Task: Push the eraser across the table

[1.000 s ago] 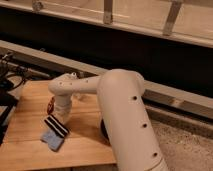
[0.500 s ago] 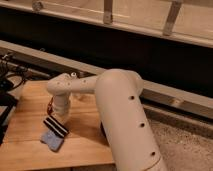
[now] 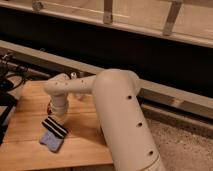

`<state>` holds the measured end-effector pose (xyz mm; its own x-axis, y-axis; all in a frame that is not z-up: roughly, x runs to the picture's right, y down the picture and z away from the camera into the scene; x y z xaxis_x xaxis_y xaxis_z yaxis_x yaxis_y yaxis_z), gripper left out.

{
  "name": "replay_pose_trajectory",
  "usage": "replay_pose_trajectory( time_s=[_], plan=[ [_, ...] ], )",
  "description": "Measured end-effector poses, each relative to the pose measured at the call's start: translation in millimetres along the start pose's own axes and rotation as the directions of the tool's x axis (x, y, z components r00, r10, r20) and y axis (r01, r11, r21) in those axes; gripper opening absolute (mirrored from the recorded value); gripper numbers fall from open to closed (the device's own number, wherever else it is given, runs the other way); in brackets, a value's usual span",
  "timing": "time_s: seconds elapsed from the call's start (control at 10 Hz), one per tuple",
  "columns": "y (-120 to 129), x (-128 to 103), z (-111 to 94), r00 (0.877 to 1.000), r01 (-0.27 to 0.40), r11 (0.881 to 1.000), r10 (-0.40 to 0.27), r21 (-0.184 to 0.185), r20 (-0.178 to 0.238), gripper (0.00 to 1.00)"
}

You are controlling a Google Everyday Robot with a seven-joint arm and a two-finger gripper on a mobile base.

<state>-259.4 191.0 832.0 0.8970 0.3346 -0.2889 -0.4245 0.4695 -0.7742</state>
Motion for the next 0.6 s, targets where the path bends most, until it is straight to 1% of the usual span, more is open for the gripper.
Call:
replay_pose_trajectory(
  time_s=[0.6],
  plan=[
    [10.0, -9.0, -1.9, 0.999, 0.043, 0.999, -0.042, 0.018, -0.012, 0.0]
  ],
)
